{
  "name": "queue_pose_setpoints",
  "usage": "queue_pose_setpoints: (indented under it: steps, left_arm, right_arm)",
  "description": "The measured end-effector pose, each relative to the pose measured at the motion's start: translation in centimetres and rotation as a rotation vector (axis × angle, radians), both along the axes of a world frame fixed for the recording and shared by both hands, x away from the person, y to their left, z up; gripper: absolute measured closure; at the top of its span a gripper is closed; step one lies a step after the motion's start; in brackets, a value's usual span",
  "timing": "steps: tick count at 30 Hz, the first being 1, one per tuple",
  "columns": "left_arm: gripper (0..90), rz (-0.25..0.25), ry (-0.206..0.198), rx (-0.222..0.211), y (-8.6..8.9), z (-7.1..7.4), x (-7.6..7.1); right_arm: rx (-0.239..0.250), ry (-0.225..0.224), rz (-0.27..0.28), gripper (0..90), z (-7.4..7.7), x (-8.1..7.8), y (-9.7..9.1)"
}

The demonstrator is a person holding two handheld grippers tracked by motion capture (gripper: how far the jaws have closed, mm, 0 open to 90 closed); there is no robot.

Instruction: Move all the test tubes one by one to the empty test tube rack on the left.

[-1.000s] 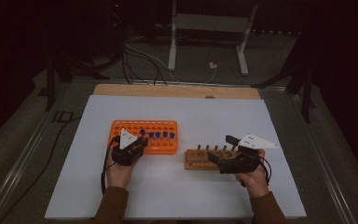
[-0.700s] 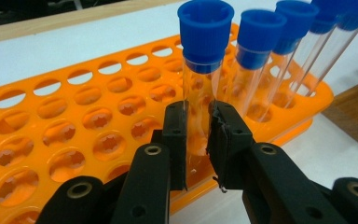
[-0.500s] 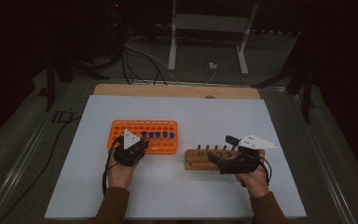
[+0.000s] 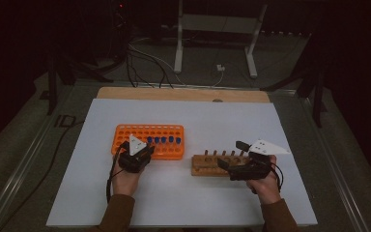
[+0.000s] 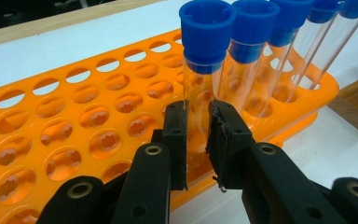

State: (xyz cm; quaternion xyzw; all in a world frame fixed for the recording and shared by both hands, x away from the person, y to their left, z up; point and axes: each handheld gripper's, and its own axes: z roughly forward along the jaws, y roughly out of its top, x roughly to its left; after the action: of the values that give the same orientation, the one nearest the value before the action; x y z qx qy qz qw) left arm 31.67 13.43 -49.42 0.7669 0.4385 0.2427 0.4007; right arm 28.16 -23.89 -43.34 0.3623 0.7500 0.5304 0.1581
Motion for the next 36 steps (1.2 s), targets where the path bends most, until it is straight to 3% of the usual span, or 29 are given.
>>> queue_pose_setpoints:
  steps: [5, 10, 14, 31, 36]
  left_arm:
    - [76.2, 0.001, 0.01, -0.042, 0.3, -0.1, 0.0]
    - [66.3, 0.005, 0.022, -0.055, 0.6, -0.1, -0.1]
    - [59.7, 0.019, 0.017, -0.095, 1.5, 0.4, -0.3]
    - [22.6, -0.005, -0.157, -0.195, 5.4, 3.5, -3.9]
    - [12.7, -0.016, -0.181, -0.218, 6.3, 4.1, -4.7]
  right_arm:
    - [0.004, 0.002, -0.003, 0.9, -0.2, 0.1, -0.2]
    - [0.007, 0.0, -0.012, 0.9, -0.3, 0.2, -0.9]
    - [0.01, -0.006, -0.022, 0.9, -0.3, 0.2, -1.5]
    - [-0.021, -0.085, -0.073, 0.9, -1.0, -0.3, -4.0]
    - [-0.028, -0.097, -0.09, 0.9, -1.4, -0.4, -4.8]
